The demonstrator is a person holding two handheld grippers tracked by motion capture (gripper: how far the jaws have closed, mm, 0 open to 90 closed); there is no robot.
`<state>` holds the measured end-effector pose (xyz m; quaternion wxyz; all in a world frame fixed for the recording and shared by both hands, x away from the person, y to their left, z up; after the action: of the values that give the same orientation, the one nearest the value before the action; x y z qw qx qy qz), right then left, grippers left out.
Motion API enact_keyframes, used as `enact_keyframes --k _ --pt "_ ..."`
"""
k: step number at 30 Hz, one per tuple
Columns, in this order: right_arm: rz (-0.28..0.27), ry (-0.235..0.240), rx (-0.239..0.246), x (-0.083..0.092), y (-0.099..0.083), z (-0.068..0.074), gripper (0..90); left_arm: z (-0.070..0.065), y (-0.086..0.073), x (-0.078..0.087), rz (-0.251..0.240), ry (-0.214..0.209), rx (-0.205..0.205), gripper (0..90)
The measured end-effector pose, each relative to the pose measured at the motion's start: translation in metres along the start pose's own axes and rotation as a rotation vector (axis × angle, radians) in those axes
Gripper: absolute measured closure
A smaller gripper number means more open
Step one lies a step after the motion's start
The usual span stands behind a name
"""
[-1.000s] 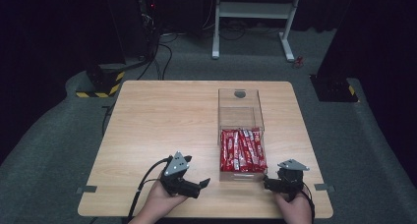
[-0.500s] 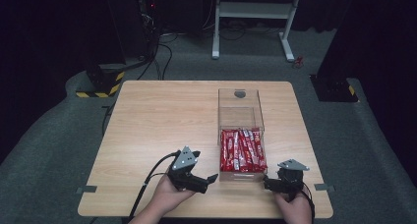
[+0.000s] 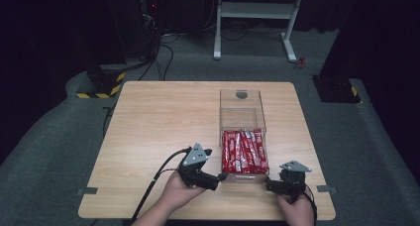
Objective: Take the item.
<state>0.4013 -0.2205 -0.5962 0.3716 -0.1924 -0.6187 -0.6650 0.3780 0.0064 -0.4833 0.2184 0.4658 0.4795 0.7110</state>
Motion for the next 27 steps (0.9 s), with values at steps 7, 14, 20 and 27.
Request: enact_keyframes --k 7,14,20,27 --pt "0.0 0.001 0.0 0.0 0.0 0.0 8.9 -0.002 0.009 -0.012 0.003 -0.016 -0.009 11.8" --pt "0.001 0.002 -0.001 0.0 0.0 0.0 8.9 -0.001 0.013 -0.025 0.018 -0.01 -0.015 15.2" --pt "0.0 0.002 -0.001 0.0 0.0 0.0 8.9 0.0 0.015 -0.033 0.031 0.001 -0.021 18.2" --pt "0.001 0.002 -0.003 0.0 0.0 0.0 8.9 0.004 0.016 -0.039 0.039 0.029 -0.026 22.3"
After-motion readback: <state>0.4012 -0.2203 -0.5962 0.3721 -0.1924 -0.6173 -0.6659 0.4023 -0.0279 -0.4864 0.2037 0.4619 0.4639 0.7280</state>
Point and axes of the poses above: each handheld gripper's, and its own axes: x roughly backward along the jaws, y roughly out of its top, z roughly to its left, the point moved 10 cm from there along -x, roughly forward along the jaws, and after that the axes turned 14 degrees about -x, right-handed, at the moved point
